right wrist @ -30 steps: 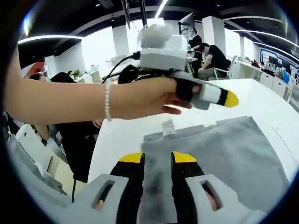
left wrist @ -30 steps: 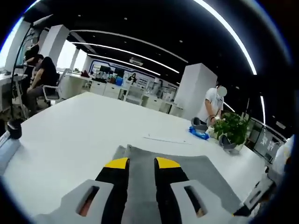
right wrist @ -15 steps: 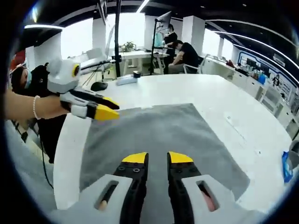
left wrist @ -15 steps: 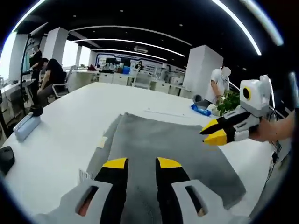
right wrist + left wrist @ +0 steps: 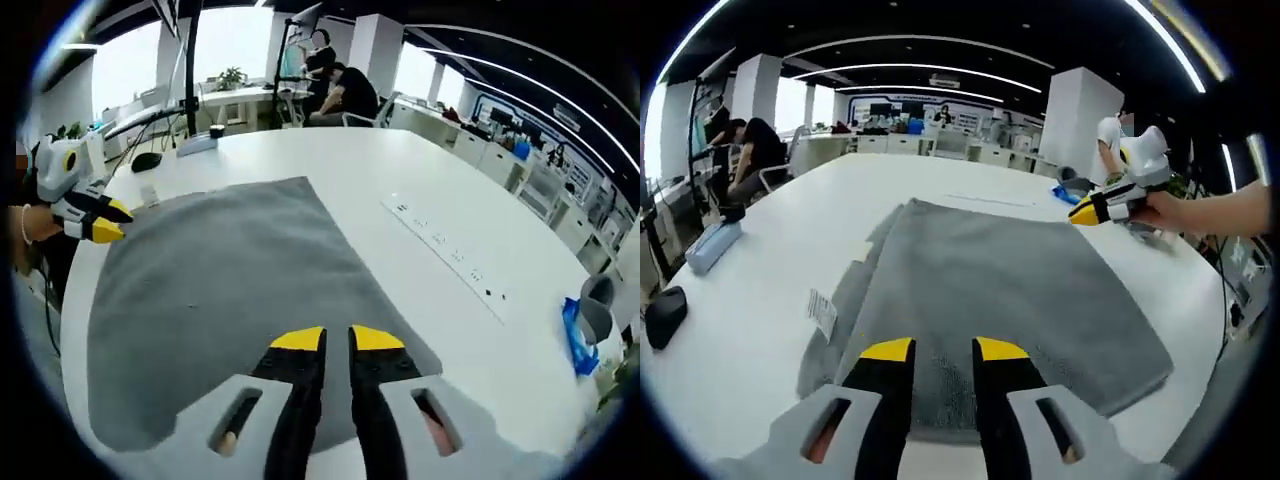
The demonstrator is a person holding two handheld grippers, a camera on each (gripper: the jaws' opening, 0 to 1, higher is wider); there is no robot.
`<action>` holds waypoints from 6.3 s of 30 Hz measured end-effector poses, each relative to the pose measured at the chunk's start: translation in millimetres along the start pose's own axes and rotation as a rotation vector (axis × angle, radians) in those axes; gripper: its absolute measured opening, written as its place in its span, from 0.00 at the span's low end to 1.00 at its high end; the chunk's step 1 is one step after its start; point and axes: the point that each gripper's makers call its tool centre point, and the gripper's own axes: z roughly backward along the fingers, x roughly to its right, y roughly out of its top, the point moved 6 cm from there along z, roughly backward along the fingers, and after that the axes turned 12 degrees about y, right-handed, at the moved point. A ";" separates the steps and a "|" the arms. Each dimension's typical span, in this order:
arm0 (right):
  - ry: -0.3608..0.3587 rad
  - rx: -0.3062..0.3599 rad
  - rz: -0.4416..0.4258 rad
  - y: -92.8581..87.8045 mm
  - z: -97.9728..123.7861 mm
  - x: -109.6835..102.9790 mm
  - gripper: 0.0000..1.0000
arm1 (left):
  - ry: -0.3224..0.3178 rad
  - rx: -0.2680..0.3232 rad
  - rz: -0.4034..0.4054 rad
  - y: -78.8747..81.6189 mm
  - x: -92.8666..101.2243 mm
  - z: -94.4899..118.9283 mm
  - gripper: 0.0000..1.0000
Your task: Fold the towel on the table until its edges align and the towel forms a compact rectangular stack.
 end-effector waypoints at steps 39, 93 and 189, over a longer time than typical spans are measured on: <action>-0.067 -0.226 -0.164 -62.0 5.2 31.1 0.00 | 0.037 -0.167 -0.205 0.4 25.8 -18.2 0.07; -0.203 -0.309 -0.371 -160.0 112.3 22.3 0.00 | -0.191 -0.346 -0.633 18.4 123.1 -42.2 0.06; -0.284 -0.177 -0.517 -206.1 159.0 -68.7 0.00 | -0.224 -0.420 -0.903 53.1 143.4 -88.0 0.06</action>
